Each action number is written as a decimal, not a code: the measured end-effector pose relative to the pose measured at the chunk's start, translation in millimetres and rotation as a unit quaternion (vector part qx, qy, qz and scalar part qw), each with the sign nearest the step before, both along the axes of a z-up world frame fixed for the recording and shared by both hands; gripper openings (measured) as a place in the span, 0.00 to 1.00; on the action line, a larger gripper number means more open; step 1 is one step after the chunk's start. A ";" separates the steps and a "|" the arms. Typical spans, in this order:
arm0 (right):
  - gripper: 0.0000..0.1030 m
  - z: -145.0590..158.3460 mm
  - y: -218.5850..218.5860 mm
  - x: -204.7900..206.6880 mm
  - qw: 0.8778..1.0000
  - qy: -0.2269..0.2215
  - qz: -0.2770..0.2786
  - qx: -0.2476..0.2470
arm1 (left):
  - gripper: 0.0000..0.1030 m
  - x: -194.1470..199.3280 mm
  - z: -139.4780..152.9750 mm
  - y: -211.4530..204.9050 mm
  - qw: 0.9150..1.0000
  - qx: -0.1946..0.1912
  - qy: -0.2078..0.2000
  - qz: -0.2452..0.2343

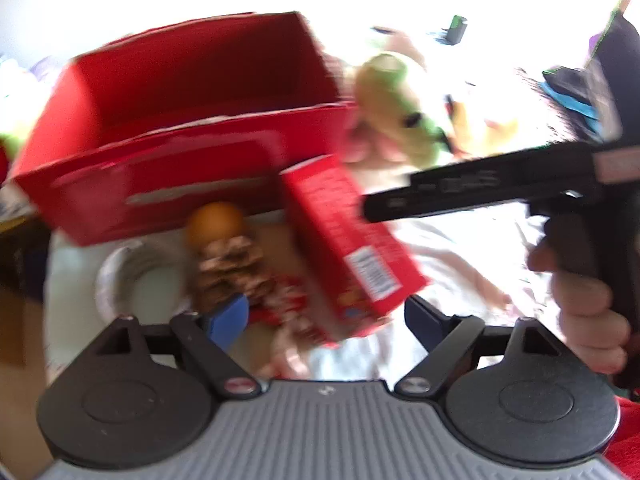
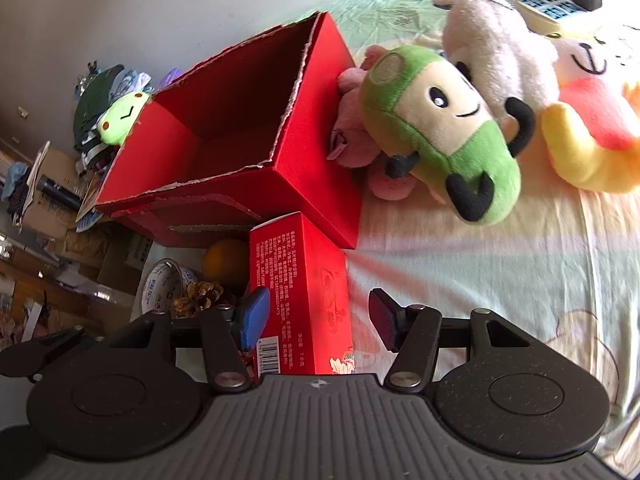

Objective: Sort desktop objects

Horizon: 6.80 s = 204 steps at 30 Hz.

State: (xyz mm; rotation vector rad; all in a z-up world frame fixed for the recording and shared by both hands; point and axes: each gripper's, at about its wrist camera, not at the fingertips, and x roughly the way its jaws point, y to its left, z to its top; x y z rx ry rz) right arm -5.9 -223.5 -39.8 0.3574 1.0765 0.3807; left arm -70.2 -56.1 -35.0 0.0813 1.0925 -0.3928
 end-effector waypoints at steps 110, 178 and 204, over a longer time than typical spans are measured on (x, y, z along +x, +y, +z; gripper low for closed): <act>0.40 36.7 89.9 146.7 0.996 -0.019 -0.076 -0.051 | 0.73 229.9 9.7 114.7 0.996 -0.056 0.013 -0.072; 0.39 -23.2 81.0 146.6 0.977 0.120 -0.119 0.132 | 0.85 232.2 -6.4 130.7 0.999 -0.012 0.018 -0.041; 0.39 17.0 62.1 129.3 0.988 0.047 -0.084 0.124 | 0.83 221.8 -6.7 133.6 0.990 -0.009 0.136 0.036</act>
